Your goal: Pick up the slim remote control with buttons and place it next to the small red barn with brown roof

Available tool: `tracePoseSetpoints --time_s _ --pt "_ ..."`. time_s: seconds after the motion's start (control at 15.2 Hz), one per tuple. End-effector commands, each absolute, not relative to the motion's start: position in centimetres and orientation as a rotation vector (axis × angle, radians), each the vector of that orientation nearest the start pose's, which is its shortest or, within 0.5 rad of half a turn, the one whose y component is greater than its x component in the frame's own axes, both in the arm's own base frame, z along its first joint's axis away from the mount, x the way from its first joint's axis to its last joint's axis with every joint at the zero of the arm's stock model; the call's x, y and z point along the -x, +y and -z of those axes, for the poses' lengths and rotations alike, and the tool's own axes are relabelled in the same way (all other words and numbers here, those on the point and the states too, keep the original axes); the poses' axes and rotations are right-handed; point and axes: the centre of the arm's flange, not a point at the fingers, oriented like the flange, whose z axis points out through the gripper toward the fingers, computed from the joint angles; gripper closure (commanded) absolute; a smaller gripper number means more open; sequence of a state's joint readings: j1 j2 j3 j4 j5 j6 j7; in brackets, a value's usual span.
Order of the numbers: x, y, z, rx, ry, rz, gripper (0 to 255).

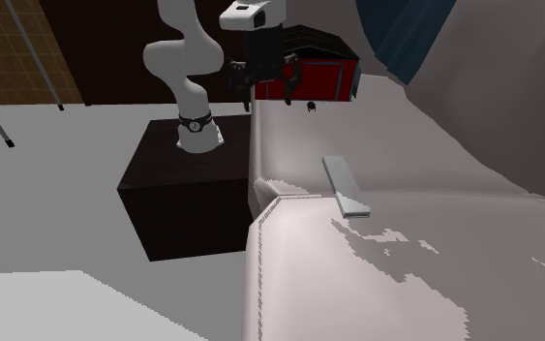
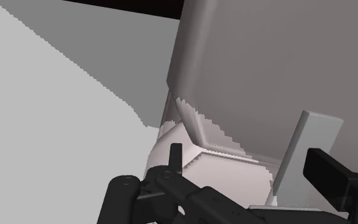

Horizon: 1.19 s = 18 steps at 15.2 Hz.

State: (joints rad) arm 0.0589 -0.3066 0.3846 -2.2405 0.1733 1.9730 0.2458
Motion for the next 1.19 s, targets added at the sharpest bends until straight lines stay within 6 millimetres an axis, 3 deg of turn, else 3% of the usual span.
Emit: tracePoseSetpoints --time_s 0.0,0.92,1.12 --pt "-42.6 24.1 -47.1 3.09 -0.177 0.006 0" --pt "-50.5 38.5 -37.6 3.13 -0.171 -0.015 0" --pt "-50.9 39.2 -36.0 3.132 -0.171 -0.016 0"
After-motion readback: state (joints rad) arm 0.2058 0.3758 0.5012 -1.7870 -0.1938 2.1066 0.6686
